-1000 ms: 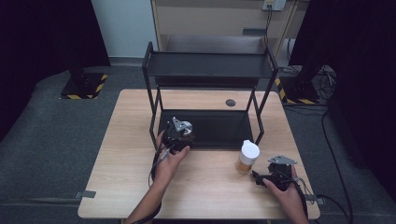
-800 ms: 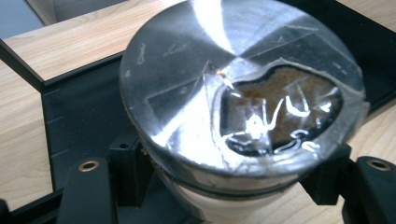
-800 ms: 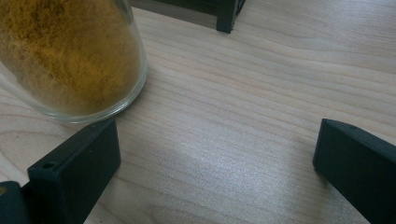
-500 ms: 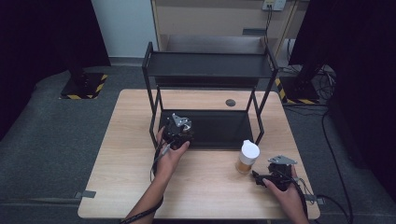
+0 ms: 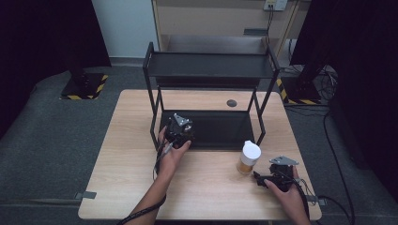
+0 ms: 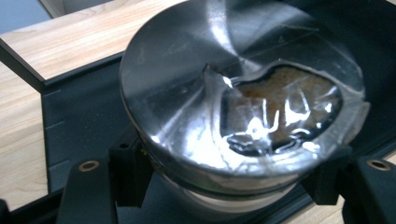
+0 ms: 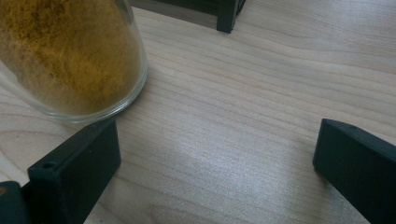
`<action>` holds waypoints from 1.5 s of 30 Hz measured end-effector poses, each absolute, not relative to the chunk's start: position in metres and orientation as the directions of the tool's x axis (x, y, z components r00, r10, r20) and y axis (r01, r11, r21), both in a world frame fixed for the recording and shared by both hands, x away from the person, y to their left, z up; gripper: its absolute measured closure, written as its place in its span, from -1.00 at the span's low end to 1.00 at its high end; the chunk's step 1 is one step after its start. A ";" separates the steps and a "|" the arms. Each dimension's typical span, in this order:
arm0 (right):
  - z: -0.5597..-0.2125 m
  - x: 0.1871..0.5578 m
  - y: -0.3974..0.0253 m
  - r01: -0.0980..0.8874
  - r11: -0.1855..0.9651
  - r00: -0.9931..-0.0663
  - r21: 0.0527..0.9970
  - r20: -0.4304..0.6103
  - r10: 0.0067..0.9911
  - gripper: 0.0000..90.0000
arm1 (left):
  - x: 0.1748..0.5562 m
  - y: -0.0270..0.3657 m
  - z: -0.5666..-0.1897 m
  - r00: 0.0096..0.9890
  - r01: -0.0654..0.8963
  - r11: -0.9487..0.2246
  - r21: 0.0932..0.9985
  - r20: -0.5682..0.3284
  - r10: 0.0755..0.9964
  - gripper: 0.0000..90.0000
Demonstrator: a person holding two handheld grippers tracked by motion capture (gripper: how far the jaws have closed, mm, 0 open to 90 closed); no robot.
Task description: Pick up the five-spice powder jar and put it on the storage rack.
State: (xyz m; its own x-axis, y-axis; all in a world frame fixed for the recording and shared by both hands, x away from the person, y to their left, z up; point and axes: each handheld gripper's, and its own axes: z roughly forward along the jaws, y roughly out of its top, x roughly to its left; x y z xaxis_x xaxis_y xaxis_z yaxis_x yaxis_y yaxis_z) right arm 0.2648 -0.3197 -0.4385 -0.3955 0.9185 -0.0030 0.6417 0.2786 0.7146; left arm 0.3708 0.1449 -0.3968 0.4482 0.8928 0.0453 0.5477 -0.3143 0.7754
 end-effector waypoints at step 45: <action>-0.439 0.265 -0.320 0.642 0.279 -0.396 0.714 -0.004 0.918 -0.96 | 0.361 0.152 -0.411 0.426 0.543 -0.287 0.789 0.036 0.904 -0.81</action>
